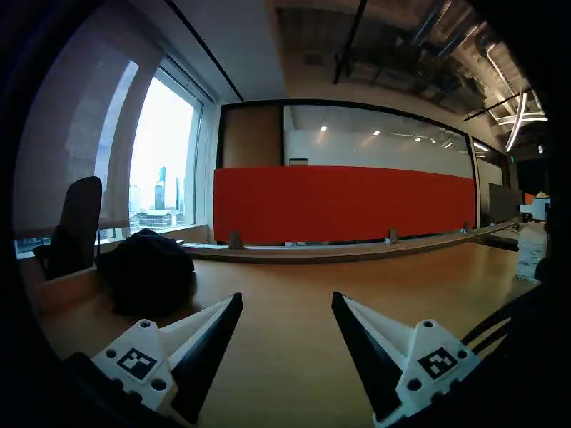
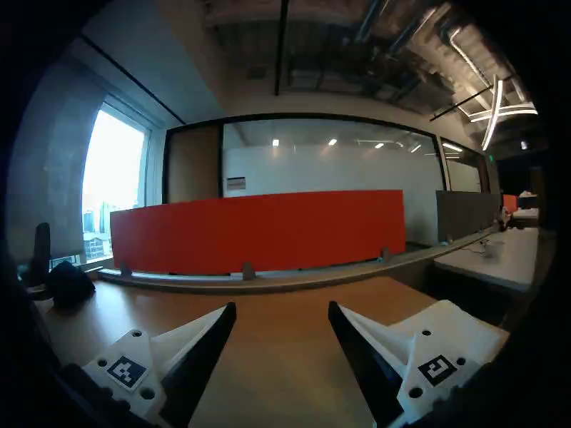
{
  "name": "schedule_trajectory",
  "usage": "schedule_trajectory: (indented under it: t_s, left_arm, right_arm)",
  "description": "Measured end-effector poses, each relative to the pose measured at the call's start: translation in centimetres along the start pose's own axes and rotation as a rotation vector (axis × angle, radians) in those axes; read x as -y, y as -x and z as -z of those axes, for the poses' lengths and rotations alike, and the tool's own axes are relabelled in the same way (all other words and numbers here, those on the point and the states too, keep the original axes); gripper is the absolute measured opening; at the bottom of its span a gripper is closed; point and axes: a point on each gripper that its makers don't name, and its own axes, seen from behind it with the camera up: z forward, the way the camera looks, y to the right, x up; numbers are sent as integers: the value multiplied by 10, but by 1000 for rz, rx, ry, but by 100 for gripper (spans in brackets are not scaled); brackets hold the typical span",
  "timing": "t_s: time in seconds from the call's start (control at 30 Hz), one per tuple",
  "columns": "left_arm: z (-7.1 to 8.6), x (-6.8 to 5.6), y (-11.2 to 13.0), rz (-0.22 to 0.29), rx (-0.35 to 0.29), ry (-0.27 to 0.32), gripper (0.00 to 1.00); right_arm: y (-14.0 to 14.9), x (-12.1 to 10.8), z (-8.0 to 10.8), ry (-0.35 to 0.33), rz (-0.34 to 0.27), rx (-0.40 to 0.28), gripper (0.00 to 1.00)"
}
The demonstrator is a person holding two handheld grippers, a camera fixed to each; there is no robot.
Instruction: Fold towel
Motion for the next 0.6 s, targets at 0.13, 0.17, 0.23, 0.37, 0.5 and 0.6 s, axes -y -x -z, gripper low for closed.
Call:
schedule_trajectory:
  t_s: [0.13, 0.17, 0.23, 0.37, 0.5, 0.6]
  left_arm:
    - [0, 0, 0, 0, 0, 0, 93]
    - [0, 0, 0, 0, 0, 0, 93]
    - [0, 0, 1, 0, 0, 0, 93]
    - [0, 0, 1, 0, 0, 0, 93]
    - [0, -1, 1, 0, 0, 0, 93]
    - [0, -1, 1, 0, 0, 0, 93]
  right_arm:
    - [13, 3, 0, -7, 9, 9, 100]
    - [16, 4, -1, -9, 11, 10, 100]
    - [23, 4, -1, -11, 16, 14, 100]
    - [36, 3, 0, -9, 18, 27, 100]
    - [46, 1, 1, -9, 15, 36, 100]
    - [53, 1, 2, -11, 12, 45, 100]
